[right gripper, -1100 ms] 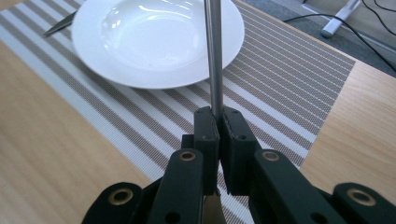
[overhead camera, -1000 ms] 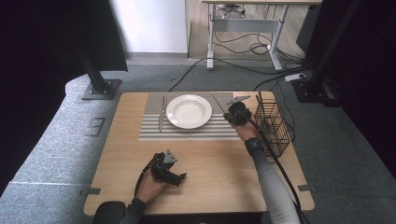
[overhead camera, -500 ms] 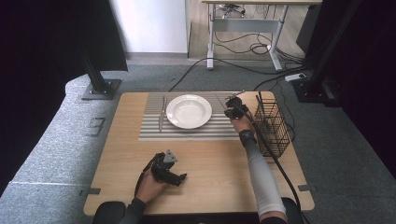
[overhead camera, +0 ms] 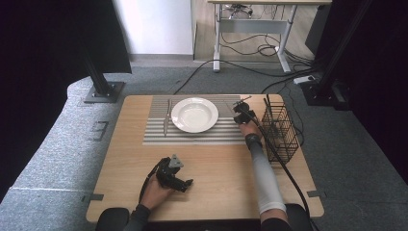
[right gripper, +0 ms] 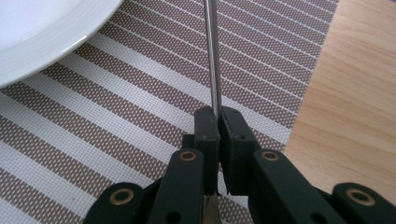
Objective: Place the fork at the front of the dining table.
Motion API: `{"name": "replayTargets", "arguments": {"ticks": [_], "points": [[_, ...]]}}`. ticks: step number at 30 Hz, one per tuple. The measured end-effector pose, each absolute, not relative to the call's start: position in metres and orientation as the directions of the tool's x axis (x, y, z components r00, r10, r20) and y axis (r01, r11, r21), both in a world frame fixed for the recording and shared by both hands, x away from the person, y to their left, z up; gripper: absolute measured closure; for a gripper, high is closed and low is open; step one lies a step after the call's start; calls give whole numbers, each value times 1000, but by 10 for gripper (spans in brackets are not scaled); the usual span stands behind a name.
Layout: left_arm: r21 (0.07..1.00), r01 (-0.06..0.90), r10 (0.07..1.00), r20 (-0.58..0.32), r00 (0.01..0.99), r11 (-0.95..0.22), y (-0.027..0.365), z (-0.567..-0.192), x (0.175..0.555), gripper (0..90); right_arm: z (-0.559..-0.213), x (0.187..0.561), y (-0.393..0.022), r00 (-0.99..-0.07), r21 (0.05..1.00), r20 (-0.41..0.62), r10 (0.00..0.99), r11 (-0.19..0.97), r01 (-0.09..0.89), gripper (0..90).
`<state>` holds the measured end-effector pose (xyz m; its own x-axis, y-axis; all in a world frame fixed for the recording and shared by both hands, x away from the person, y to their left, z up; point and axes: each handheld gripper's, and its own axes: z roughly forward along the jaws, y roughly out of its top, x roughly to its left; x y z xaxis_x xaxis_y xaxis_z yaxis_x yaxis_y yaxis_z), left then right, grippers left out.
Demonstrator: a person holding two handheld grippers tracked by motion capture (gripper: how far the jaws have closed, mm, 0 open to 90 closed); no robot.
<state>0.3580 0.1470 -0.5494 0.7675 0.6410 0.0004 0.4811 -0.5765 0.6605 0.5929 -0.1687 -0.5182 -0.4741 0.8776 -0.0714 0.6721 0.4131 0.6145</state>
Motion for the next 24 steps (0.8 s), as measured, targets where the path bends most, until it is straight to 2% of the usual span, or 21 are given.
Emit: {"name": "replayTargets", "arguments": {"ticks": [6,19,24], "points": [[659,480,639,1,769,-579,147,-549,358,3,-529,598,-170,-460,604,-62,886,401,689,850],[659,479,636,0,771,-580,146,-549,358,3,-530,600,-174,-453,603,-33,891,379,702,813],[659,478,636,0,772,-580,146,-549,358,3,-524,597,-174,-459,613,-31,888,380,693,731]]}}
